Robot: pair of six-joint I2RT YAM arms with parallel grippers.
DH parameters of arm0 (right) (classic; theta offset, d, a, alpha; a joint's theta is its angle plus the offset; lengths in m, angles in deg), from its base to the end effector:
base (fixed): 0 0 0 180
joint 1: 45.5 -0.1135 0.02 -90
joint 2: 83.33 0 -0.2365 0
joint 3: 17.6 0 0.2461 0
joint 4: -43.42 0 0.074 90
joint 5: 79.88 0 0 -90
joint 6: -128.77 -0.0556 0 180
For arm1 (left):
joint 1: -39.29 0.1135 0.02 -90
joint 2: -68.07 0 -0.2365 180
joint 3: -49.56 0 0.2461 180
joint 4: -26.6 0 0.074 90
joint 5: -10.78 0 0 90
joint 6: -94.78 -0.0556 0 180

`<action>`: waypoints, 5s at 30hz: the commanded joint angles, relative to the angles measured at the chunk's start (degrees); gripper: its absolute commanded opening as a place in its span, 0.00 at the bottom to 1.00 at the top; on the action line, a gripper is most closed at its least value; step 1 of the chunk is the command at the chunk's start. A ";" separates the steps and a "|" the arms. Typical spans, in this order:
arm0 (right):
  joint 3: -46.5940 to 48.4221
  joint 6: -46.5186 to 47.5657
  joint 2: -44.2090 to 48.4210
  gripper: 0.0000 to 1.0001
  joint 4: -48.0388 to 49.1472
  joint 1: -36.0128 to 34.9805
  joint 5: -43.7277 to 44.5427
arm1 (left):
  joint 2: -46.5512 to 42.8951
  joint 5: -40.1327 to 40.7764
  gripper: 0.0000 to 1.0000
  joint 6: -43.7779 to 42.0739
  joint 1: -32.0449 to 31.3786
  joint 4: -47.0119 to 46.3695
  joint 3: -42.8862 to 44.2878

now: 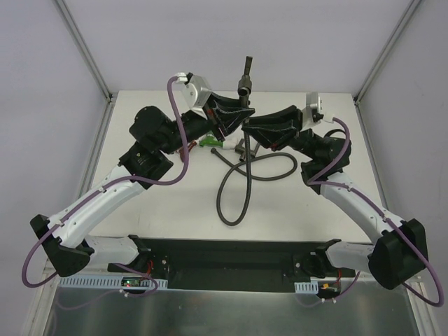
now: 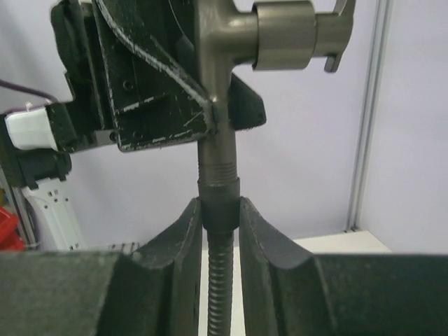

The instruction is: Install the water faucets

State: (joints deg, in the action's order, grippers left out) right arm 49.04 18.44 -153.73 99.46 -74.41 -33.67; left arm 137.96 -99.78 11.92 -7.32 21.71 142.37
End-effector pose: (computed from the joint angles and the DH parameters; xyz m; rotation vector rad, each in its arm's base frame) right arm 0.2056 0.1575 0.4104 -0.8187 0.5964 1.0397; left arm 0.1760 -0.2146 0.4902 0.7000 0.9469 -1.0276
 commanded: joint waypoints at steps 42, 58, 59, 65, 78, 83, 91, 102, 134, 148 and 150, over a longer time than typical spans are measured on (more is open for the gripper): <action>-3.84 39.31 13.61 0.02 -15.83 -16.36 36.49 | 3.33 35.83 0.00 1.40 -14.65 -7.71 -8.38; -2.61 49.07 13.17 0.02 -18.82 -21.81 48.88 | 7.63 47.36 0.00 -12.84 -21.15 -7.71 -5.57; -2.52 49.25 13.09 0.02 -18.91 -21.98 49.32 | 7.89 48.15 0.00 -13.28 -21.41 -7.71 -5.31; -2.35 49.70 13.00 0.02 -19.52 -22.33 50.38 | 8.60 50.09 0.00 -16.28 -22.30 -7.10 -4.60; -0.59 47.06 13.44 0.02 -25.14 -22.33 46.43 | 6.32 48.95 0.00 -18.73 -22.03 -4.55 -4.43; 1.51 45.13 13.00 0.01 -29.98 -21.20 40.63 | 4.38 44.56 0.00 -18.65 -20.72 -2.10 -4.60; 1.52 36.52 13.53 0.02 -30.95 -16.71 32.12 | 0.69 37.35 0.00 -17.07 -18.43 4.58 -4.78; 3.98 24.39 11.95 0.02 -31.48 -10.74 16.65 | -6.25 19.34 0.00 -13.29 -13.16 11.79 -5.83; 13.29 -8.75 -5.19 0.02 -1.42 2.01 -12.28 | -8.63 -23.12 0.00 1.30 5.47 14.35 -6.80; 12.95 -7.88 -8.18 0.06 -4.13 2.71 -11.59 | -7.22 -12.68 0.00 3.06 6.62 14.96 -7.06; 12.07 -7.88 -8.45 0.12 -5.11 3.68 -9.57 | -7.48 -10.22 0.00 3.23 6.71 14.96 -7.68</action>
State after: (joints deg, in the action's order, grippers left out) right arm 60.58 10.28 -162.27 91.90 -71.94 -47.90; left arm 130.74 -114.49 13.38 -0.74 37.20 135.26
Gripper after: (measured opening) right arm 0.072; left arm 0.189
